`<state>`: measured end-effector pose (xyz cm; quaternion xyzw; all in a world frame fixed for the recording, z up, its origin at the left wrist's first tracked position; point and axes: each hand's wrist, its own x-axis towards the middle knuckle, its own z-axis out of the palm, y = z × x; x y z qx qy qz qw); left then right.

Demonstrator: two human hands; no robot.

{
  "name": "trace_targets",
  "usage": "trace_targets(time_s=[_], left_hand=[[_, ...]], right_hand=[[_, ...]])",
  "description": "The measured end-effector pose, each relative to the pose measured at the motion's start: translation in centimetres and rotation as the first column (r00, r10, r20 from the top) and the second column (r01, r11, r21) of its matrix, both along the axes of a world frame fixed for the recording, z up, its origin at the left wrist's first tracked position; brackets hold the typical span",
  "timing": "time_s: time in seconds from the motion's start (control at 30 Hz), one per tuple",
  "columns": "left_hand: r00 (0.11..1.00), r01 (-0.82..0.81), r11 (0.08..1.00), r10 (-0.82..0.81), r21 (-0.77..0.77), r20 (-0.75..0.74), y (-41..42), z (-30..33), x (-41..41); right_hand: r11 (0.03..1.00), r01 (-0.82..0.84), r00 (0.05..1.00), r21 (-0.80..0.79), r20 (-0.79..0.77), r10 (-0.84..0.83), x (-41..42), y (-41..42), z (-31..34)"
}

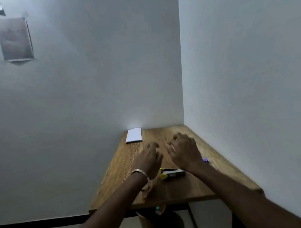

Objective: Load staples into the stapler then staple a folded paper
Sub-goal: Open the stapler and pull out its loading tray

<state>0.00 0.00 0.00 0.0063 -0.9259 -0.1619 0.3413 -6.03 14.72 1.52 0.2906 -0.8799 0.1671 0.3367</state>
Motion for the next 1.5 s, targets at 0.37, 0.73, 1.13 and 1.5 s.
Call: trace_targets(time_s=[0.37, 0.73, 1.13, 1.5], left_hand=[[0.916, -0.093, 0.994, 0.067, 0.047, 0.394, -0.4, -4.6, -0.1], [0.946, 0.071, 0.918, -0.185, 0.389, 0.265, -1.0, -4.0, -0.2], [0.926, 0.173, 0.296, -0.374, 0.939, -0.053, -1.1, -2.9, -1.3], [0.915, 0.155, 0.220, -0.400, 0.963, -0.056, -0.8, -2.6, -1.9]], right_hand=[[0.976, -0.178, 0.850, 0.126, 0.519, 0.088, -0.2, 0.8, -5.4], [0.874, -0.188, 0.559, -0.448, 0.683, 0.470, -0.8, 1.1, -4.2], [0.665, 0.004, 0.453, -0.746, 0.595, 0.665, -0.8, -0.8, -3.4], [0.520, 0.289, 0.290, -0.804, 0.591, 0.753, -1.4, -2.9, -4.2]])
